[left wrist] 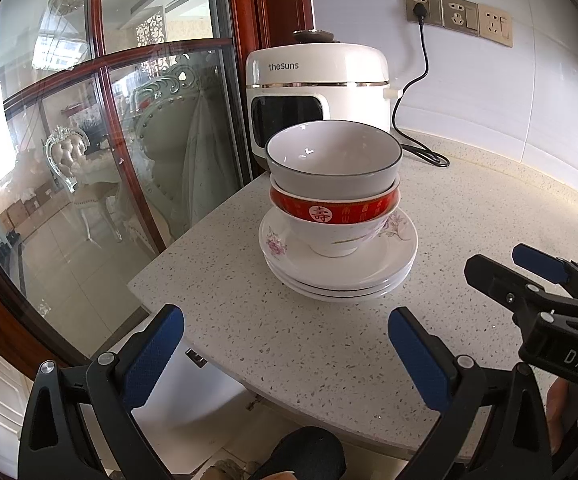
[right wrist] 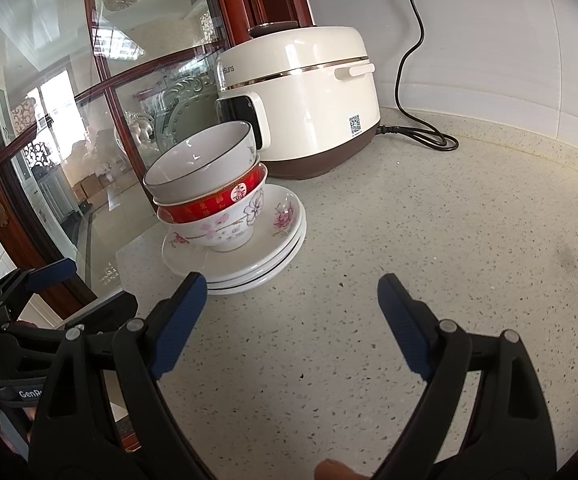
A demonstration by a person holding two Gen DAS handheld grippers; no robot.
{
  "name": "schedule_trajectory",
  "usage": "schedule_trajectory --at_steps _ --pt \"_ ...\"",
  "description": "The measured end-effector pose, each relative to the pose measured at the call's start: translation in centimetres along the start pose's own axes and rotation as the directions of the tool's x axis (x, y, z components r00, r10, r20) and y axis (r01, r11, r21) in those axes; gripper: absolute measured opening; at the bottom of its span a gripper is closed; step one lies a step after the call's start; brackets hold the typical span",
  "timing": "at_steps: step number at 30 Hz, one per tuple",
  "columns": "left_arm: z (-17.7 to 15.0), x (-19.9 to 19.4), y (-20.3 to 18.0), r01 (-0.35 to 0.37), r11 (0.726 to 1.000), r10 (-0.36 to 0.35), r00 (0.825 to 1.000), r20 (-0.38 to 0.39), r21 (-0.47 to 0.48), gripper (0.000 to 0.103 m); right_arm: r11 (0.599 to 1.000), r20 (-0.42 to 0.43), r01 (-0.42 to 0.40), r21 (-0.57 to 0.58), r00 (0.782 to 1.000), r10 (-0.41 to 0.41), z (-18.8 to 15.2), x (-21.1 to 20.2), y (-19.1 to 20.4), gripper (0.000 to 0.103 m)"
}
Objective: Organize plates and bowls
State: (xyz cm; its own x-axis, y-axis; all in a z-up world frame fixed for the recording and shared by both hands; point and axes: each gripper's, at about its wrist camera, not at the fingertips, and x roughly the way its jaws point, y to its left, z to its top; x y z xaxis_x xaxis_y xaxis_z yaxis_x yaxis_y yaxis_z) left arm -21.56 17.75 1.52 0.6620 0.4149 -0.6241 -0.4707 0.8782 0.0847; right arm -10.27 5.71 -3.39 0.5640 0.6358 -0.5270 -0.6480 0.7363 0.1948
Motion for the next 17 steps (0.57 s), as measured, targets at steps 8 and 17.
schedule_trajectory --at_steps 8,17 --pt "0.07 -0.01 -0.15 0.004 1.0 -0.004 1.0 0.002 -0.001 0.103 1.0 -0.001 -0.004 -0.001 1.0 0.004 0.05 -0.07 0.01 0.089" --pt "0.13 -0.2 -0.09 0.007 1.0 -0.006 1.0 0.028 -0.016 0.103 1.0 -0.001 -0.019 0.018 1.0 0.019 0.28 0.08 0.01 0.089"
